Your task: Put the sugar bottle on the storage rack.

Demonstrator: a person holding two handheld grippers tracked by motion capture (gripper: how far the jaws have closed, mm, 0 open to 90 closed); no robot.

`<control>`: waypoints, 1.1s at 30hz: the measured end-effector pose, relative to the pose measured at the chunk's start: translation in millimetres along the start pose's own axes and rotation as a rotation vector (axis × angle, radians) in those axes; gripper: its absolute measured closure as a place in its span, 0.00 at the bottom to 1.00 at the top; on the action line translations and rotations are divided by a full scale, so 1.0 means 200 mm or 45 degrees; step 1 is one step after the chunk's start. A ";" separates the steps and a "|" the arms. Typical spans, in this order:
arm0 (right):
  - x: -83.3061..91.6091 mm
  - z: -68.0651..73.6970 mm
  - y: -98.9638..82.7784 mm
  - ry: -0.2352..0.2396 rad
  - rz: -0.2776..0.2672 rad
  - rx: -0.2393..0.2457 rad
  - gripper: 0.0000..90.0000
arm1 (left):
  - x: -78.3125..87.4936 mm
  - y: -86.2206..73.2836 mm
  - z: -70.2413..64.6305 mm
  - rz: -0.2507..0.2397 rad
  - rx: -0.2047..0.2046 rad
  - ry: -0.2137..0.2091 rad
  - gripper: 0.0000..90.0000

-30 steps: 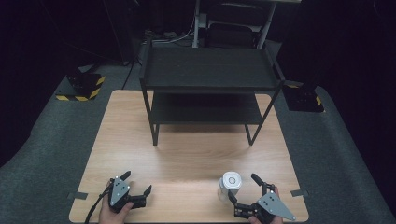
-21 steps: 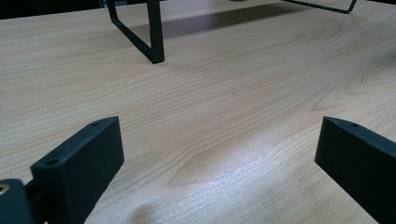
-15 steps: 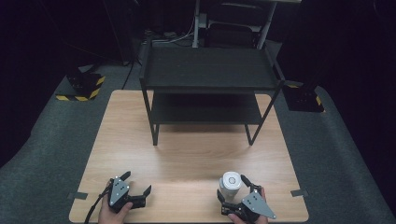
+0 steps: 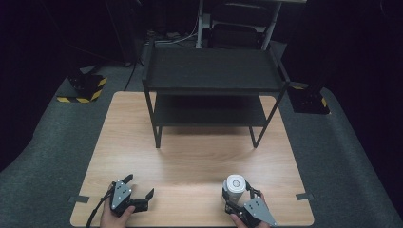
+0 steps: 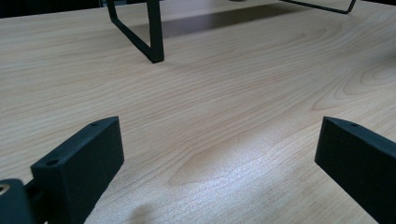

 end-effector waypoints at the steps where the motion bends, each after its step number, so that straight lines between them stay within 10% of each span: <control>1: 0.00 0.01 0.00 -0.004 -0.002 0.003 0.30 | 0.00 0.00 0.00 -0.001 0.002 0.001 0.02; 33: -0.02 -0.11 0.12 0.019 0.020 0.000 0.32 | 0.00 0.00 0.00 -0.002 0.004 -0.002 0.01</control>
Point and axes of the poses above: each handheld gripper's, and its own axes: x roughly backward along the jaws, y roughly out of its top, z roughly to its left, the point moved 6 cm from there along -x, roughly forward along the jaws, and after that the axes turned 4 degrees about y, right-handed, at the moved point
